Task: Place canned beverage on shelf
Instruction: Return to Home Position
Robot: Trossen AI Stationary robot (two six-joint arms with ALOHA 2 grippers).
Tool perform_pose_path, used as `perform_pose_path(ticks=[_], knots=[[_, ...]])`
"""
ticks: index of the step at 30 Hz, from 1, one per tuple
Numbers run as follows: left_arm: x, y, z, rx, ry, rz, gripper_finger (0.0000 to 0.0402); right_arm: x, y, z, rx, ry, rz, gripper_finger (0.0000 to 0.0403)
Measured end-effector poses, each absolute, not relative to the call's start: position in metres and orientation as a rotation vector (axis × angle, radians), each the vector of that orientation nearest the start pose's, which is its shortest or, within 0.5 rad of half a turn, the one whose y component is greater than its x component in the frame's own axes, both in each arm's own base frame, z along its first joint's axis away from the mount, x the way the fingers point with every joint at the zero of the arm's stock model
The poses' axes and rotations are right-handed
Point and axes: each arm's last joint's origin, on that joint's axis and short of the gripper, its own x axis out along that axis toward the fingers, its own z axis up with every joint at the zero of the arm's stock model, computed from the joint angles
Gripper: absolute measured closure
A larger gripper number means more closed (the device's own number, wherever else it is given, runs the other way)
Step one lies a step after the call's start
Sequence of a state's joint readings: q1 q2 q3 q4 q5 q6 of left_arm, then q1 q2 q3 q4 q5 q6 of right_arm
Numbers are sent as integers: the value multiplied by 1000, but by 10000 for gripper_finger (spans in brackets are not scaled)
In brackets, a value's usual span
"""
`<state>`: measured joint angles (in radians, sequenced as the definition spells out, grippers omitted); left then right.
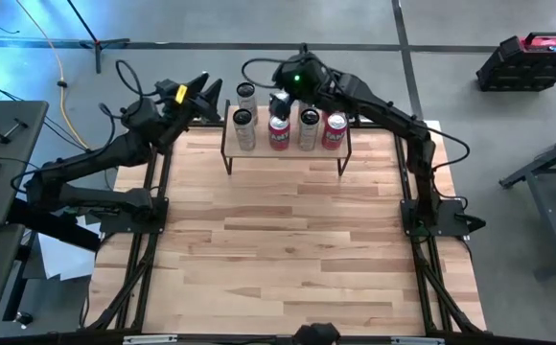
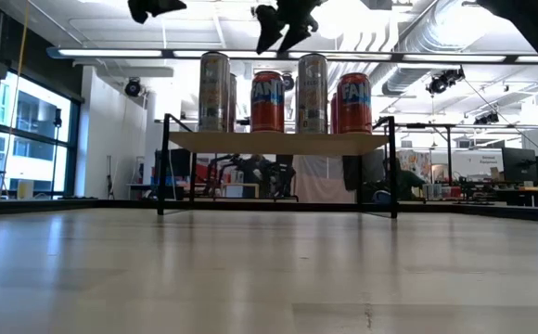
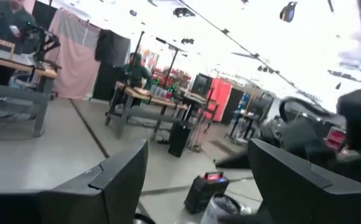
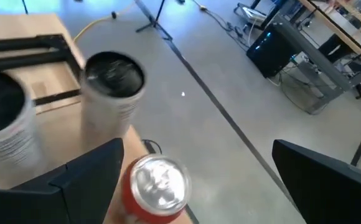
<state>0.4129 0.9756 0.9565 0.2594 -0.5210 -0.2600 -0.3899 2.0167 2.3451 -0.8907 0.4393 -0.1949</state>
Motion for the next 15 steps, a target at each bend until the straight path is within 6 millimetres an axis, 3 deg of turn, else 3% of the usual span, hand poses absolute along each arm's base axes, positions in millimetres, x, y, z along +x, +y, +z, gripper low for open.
perform_pose_path(ticks=[11,15], knots=[[182,102,399,-211,-348,908,135,386,-122,437,-227,707,-642,7],[179,102,402,-175,-344,902,135,375,-102,445,-283,755,-605,7]])
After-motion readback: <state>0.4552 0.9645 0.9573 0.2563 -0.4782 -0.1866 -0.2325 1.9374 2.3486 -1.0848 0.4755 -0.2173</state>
